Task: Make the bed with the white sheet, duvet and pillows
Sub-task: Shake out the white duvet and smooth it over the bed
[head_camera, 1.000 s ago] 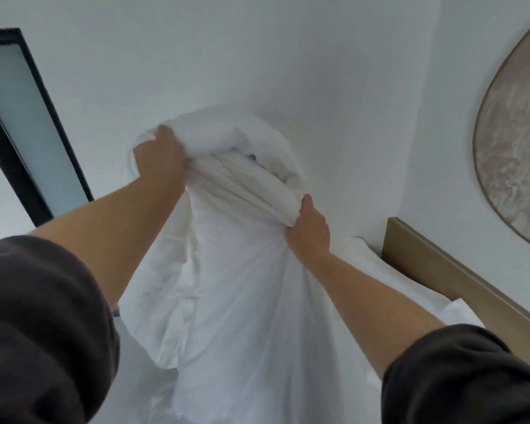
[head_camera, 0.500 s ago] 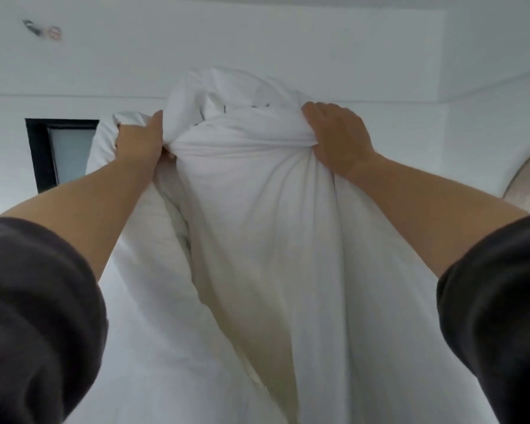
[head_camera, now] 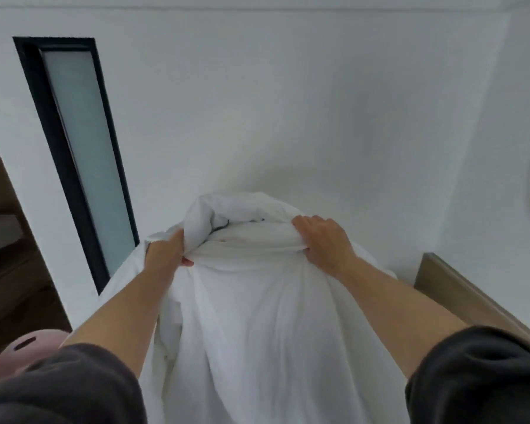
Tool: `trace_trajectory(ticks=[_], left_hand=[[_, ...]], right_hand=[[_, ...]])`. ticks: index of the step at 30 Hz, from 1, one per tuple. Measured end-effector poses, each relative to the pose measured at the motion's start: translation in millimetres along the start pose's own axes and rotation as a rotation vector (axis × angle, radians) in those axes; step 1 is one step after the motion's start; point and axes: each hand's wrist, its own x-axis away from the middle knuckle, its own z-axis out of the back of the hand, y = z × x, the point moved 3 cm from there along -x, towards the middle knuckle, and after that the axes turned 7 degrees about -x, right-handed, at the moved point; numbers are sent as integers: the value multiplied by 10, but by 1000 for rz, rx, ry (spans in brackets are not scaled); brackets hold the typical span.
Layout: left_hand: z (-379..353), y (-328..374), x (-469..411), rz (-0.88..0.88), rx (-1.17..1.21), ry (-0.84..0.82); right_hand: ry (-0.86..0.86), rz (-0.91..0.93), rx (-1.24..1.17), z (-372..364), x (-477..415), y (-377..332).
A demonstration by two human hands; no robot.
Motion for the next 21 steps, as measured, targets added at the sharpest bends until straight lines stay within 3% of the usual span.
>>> trace_trajectory(ticks=[2, 4, 7, 12, 21], left_hand=[[-187, -711, 144, 207, 35, -55], [-378, -1433, 347, 350, -74, -183], [-588, -2377, 763, 480, -359, -382], [-859, -3353, 1289, 526, -489, -430], [-712, -4225, 1704, 569, -561, -390]], right_hand=[[-333, -175, -119, -519, 586, -112], [-680, -317, -187, -973, 1214, -220], [-957, -312, -217, -1415, 2092, -465], [-1133, -262, -282, -1770, 3031, -650], [-1197, -231, -404, -2196, 3690, -1028]])
